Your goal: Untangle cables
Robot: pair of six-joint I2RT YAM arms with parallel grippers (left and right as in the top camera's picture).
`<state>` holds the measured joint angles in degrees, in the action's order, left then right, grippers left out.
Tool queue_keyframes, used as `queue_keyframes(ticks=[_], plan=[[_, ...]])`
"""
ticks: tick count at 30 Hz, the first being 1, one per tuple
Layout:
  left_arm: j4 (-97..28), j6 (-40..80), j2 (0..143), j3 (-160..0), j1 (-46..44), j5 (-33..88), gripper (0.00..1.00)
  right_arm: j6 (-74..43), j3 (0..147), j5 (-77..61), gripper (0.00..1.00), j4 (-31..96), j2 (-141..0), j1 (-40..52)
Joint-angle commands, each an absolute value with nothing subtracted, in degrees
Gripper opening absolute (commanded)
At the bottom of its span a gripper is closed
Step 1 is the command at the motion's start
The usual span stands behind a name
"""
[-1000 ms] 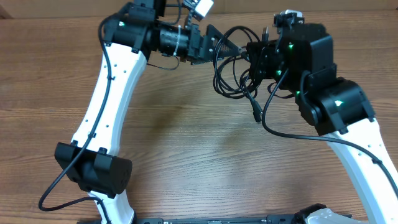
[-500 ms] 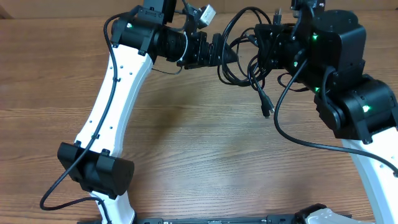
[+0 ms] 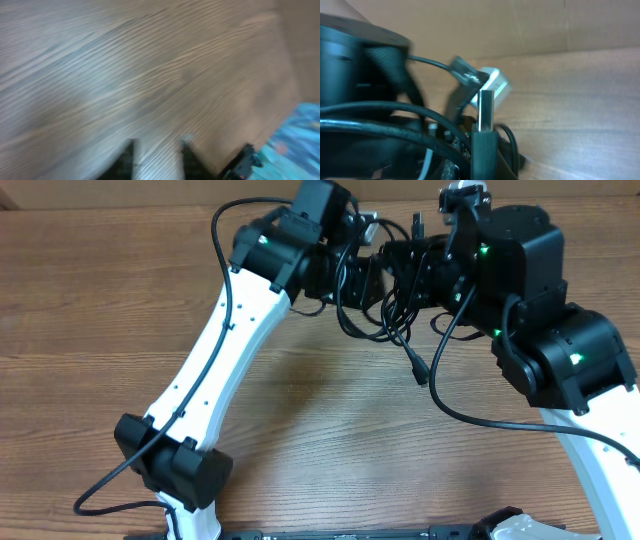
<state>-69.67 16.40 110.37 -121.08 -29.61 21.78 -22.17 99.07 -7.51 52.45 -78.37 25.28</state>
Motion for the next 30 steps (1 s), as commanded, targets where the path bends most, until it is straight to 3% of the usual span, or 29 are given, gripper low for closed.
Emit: queue_keyframes(ticks=[1,8,15,24,30], plan=[[-73.91,20.69,110.34,-121.14,-25.87,-1.72,0.04,-22.41,101.30,-10.59,0.04,52.21,-72.79,26.02],[-82.83,23.35,108.31,-121.14,-16.47,-13.76,0.04,-20.45,101.30,-9.52,0.04,54.00,-66.76,25.98],[-88.01,24.18,104.12,-121.14,-6.26,-11.81,0.04,-20.95,101.27,10.15,0.04,61.78,-64.77,25.65],[-85.84,22.72,99.83,-121.14,-7.42,-10.22,0.04,-21.15,101.25,12.64,0.04,66.02,-70.30,25.61],[-88.64,24.73,97.21,-121.16,-2.39,-20.75,0.04,-30.39,101.23,32.51,0.04,75.42,-75.85,20.95]])
